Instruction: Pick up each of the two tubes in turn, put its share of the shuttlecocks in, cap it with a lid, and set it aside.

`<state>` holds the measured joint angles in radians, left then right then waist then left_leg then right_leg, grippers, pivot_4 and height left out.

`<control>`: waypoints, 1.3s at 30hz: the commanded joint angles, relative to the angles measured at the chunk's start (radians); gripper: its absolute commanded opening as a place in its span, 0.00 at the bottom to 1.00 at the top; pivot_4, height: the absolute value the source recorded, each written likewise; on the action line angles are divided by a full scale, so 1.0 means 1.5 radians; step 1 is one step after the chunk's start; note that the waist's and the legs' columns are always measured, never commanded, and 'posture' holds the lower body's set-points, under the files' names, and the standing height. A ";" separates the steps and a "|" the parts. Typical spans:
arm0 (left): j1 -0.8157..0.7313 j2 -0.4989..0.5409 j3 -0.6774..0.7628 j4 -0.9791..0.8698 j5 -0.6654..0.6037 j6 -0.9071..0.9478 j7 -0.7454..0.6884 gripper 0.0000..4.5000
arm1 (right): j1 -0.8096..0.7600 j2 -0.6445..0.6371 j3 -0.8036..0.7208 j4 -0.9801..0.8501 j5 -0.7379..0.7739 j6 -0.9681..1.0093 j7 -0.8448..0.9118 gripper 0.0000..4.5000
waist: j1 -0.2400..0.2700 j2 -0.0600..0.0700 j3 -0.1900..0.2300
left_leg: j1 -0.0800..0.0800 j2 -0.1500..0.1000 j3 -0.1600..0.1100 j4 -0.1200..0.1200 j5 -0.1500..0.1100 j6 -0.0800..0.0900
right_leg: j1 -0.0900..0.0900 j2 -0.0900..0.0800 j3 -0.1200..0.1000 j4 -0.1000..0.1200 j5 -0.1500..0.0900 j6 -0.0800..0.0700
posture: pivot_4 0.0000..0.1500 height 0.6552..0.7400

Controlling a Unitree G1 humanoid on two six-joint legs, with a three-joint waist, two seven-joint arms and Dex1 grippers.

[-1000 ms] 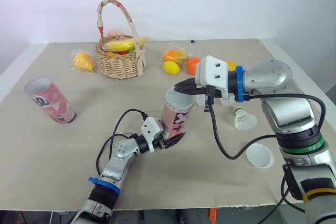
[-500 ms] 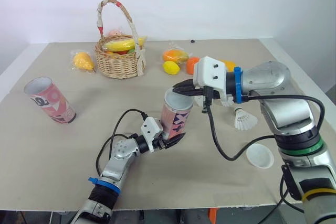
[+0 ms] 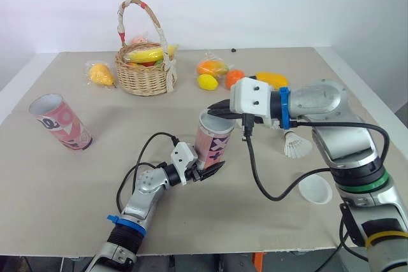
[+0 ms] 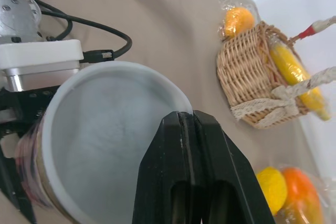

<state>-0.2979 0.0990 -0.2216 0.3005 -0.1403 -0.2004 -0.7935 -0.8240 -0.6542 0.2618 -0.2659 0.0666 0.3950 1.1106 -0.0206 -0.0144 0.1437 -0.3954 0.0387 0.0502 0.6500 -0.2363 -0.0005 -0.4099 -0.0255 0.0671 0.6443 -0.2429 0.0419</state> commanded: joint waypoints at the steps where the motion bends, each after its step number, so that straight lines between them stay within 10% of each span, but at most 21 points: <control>1: 0.007 0.004 -0.011 0.054 0.016 0.020 0.006 0.72 | 0.015 0.019 0.041 -0.023 0.000 -0.017 0.007 0.01 | 0.000 0.000 0.000 | 0.001 0.000 0.000 0.000 0.000 0.000 | 0.000 0.000 0.000 0.000 0.000 0.000 | 1.00 1.00; 37: 0.001 -0.005 -0.008 0.061 0.017 0.017 0.004 0.72 | 0.063 0.099 0.065 -0.035 -0.019 -0.004 0.008 0.01 | -0.003 0.003 -0.002 | 0.009 -0.006 -0.015 -0.008 0.000 0.000 | 0.001 0.002 -0.004 0.000 0.000 -0.003 | 1.00 1.00; 39: 0.001 -0.005 -0.008 0.062 0.017 0.017 0.003 0.72 | 0.054 0.092 0.051 -0.037 -0.005 0.005 0.018 0.16 | -0.003 0.003 -0.002 | 0.008 -0.006 -0.015 -0.008 0.000 0.000 | 0.001 0.002 -0.004 0.000 0.000 -0.004 | 1.00 1.00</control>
<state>-0.2983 0.1070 -0.2016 0.3281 -0.1349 -0.2004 -0.7970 -0.7558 -0.5394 0.2577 -0.2791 -0.0114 0.3942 1.0536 -0.0251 -0.0105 0.1404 -0.3831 0.0290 0.0276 0.6372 -0.2360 -0.0003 -0.4082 -0.0226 0.0605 0.6441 -0.2427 0.0366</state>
